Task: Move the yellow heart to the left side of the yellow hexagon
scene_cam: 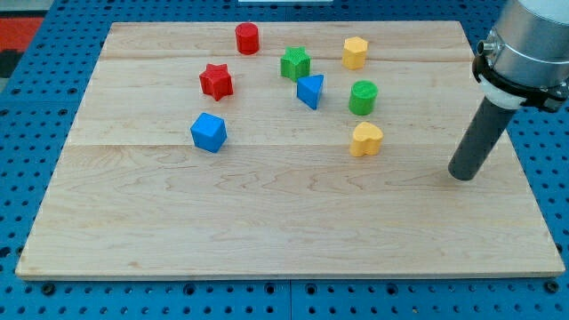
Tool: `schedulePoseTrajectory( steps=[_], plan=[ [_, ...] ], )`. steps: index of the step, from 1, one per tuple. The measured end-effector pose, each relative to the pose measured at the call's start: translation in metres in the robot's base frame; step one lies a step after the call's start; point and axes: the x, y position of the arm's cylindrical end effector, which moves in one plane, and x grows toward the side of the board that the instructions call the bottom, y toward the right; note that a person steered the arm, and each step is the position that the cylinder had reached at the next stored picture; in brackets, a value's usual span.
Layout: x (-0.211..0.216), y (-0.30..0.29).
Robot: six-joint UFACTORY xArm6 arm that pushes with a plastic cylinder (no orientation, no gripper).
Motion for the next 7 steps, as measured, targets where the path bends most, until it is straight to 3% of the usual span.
schedulePoseTrajectory(
  steps=[3, 6, 7],
  plan=[
    [-0.015, -0.014],
    [-0.034, -0.12],
    [-0.044, -0.114]
  ],
)
